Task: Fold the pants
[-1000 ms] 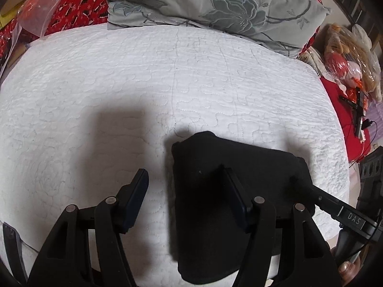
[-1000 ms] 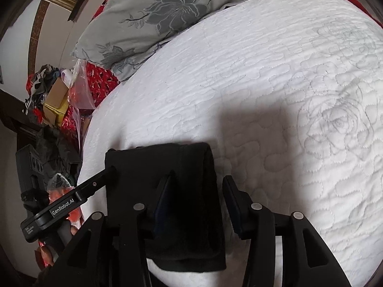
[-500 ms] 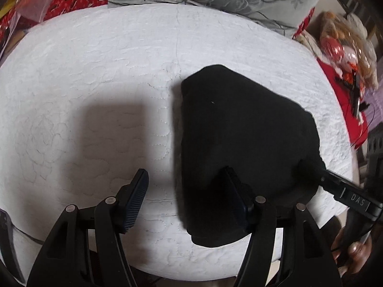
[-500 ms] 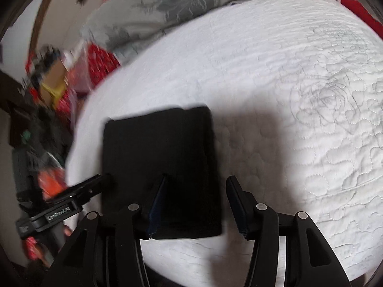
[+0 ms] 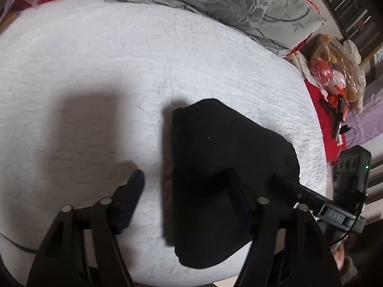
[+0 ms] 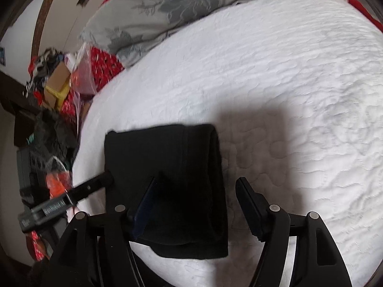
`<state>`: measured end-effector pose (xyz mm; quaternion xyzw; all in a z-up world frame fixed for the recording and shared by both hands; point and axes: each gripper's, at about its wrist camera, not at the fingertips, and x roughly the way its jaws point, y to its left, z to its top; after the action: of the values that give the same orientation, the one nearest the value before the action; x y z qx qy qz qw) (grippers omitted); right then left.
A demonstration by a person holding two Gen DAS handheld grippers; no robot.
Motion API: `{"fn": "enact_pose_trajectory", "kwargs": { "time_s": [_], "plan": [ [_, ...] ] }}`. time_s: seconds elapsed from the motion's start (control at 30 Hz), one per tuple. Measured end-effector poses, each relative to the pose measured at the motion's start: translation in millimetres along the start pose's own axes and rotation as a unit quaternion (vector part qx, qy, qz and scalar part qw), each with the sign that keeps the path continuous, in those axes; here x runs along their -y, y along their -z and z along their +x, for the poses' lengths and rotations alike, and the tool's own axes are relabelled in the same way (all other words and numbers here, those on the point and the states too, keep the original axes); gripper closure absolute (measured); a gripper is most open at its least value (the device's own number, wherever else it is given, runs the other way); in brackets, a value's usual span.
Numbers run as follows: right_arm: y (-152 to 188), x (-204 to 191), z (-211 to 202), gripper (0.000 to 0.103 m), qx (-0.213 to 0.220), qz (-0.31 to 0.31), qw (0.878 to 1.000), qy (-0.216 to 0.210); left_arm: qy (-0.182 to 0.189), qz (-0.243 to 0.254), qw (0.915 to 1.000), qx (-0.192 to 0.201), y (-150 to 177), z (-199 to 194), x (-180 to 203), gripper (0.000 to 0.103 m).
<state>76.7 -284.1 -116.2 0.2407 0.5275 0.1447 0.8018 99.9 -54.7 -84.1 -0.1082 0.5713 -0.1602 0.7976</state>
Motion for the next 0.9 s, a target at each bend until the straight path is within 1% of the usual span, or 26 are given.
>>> {"fn": "enact_pose_trajectory", "kwargs": {
  "time_s": [0.03,0.1,0.13,0.2,0.3,0.33,0.37,0.4,0.43,0.5,0.57,0.6,0.67,0.77,0.83,0.9],
  "plan": [
    [1.0,0.6,2.8,0.033,-0.002,-0.001,1.0,-0.006,0.002,0.0,1.0,-0.004,-0.7,3.9,-0.9,0.025],
    [0.5,1.7,4.7,0.033,0.004,-0.008,1.0,-0.023,0.021,-0.011,0.9996,-0.015,-0.7,11.1,-5.2,0.019],
    [-0.4,2.2,5.8,0.033,0.004,-0.009,1.0,-0.029,0.026,-0.017,0.9994,-0.016,-1.2,13.7,-6.4,0.018],
    [-1.9,4.8,7.3,0.033,0.003,-0.007,0.999,-0.049,0.035,-0.018,0.9991,-0.014,-2.9,16.2,-4.7,0.017],
    [-3.0,3.7,11.1,0.033,-0.001,-0.016,0.998,-0.054,0.034,-0.006,0.9993,-0.017,-4.8,20.7,3.0,0.018],
    [-3.0,2.6,11.9,0.033,0.0,-0.019,0.998,-0.056,0.031,-0.003,0.9994,-0.015,-4.4,20.5,4.8,0.035],
    [-2.9,1.2,12.9,0.035,0.001,-0.019,0.998,-0.052,0.04,0.001,0.9991,-0.014,-4.2,20.1,7.1,0.051],
    [-3.7,-0.6,14.2,0.04,0.002,-0.018,0.999,-0.049,0.056,-0.002,0.9981,-0.023,-5.3,20.8,7.7,0.058],
    [-3.5,-0.1,14.0,0.045,0.002,-0.015,0.999,-0.043,0.058,-0.009,0.9981,-0.022,-5.6,18.5,7.1,0.062],
    [-1.7,3.5,10.9,0.061,0.003,-0.006,0.999,-0.045,0.066,-0.01,0.9975,-0.023,-4.5,14.5,6.1,0.066],
    [2.2,3.8,7.2,0.067,0.003,-0.001,0.999,-0.045,0.073,-0.01,0.997,-0.025,-2.3,8.5,5.5,0.067],
    [5.6,0.1,3.0,0.068,0.008,0.0,0.999,-0.043,0.073,-0.011,0.9969,-0.026,-0.7,4.9,5.1,0.068],
    [12.5,-7.8,-3.5,0.069,0.012,-0.003,0.999,-0.052,0.072,-0.003,0.9972,-0.023,5.8,-2.9,4.8,0.068],
    [18.7,-15.2,-4.7,0.07,0.009,-0.005,0.999,-0.048,0.069,0.002,0.9973,-0.023,11.9,-11.1,-0.5,0.068],
    [19.9,-23.5,-2.4,0.07,0.003,-0.008,0.999,-0.04,0.068,-0.003,0.9976,-0.015,8.0,-18.4,-6.3,0.068],
    [15.5,-38.3,1.4,0.07,-0.001,-0.015,0.999,-0.04,0.064,-0.009,0.9979,0.001,0.3,-31.1,-16.4,0.068]
  ]
}}
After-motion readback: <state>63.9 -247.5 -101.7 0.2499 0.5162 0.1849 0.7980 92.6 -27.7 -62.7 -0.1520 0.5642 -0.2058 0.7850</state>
